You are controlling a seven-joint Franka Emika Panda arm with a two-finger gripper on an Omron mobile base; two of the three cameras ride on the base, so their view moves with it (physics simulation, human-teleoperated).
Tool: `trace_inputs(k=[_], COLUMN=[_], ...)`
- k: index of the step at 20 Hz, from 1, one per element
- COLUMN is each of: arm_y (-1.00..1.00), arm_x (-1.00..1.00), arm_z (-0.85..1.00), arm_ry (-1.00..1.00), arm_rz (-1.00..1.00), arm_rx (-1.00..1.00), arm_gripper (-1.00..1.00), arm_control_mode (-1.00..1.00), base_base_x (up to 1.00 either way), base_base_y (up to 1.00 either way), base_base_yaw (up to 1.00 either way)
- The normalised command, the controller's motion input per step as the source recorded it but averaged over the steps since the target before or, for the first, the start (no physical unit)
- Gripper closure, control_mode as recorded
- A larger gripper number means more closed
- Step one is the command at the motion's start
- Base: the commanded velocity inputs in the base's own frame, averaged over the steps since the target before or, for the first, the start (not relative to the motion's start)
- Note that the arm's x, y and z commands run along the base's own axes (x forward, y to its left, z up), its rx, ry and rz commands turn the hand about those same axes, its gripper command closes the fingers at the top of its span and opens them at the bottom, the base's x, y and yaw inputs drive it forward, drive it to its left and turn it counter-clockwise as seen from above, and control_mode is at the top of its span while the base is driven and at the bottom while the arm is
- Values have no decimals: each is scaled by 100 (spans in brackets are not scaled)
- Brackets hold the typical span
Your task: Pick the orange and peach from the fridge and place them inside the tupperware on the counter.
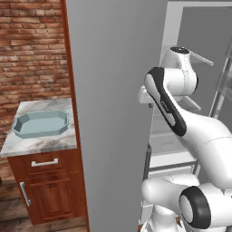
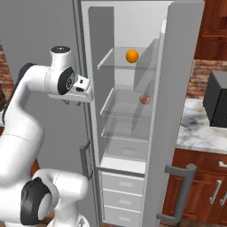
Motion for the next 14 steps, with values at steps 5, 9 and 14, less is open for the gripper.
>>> trace_inputs(k=[5, 9, 14], arm_y=[-7, -21, -41], arm_x=[-28, -16, -5], arm_z=[0, -1, 0], arm_ry=[-70, -66, -15], arm_rz=[0, -39, -76], arm_rx=[-1, -5, 2], arm_gripper=[-100, -100, -100], arm_control_mode=[-100, -100, -100], base_base_x=[0, 0, 0], base_base_y=[0, 0, 0], base_base_yaw=[0, 0, 0])
